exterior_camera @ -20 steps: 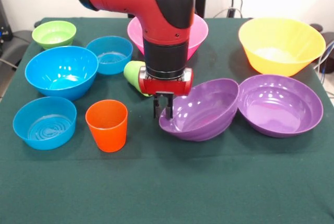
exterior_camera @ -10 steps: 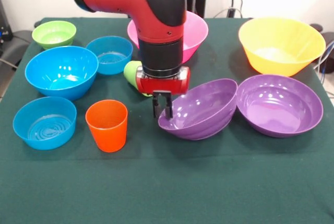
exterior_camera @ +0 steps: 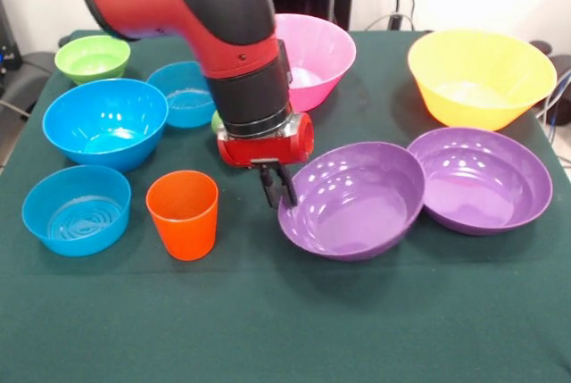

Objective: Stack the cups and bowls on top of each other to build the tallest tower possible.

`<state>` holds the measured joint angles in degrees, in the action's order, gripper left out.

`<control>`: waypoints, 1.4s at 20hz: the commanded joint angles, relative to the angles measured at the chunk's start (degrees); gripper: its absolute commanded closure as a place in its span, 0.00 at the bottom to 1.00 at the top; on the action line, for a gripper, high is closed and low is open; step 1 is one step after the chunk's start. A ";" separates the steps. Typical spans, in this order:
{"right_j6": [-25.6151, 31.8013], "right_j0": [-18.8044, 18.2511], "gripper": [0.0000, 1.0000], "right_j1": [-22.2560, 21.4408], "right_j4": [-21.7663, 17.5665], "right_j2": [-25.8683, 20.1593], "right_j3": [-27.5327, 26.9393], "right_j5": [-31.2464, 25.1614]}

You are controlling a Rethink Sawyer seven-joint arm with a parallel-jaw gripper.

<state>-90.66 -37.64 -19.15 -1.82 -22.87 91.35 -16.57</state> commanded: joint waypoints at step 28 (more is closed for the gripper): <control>1.42 -2.41 1.00 1.07 -30.22 -15.60 -4.34 16.06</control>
<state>-90.66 -41.64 -17.25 -24.95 -40.06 94.24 -2.86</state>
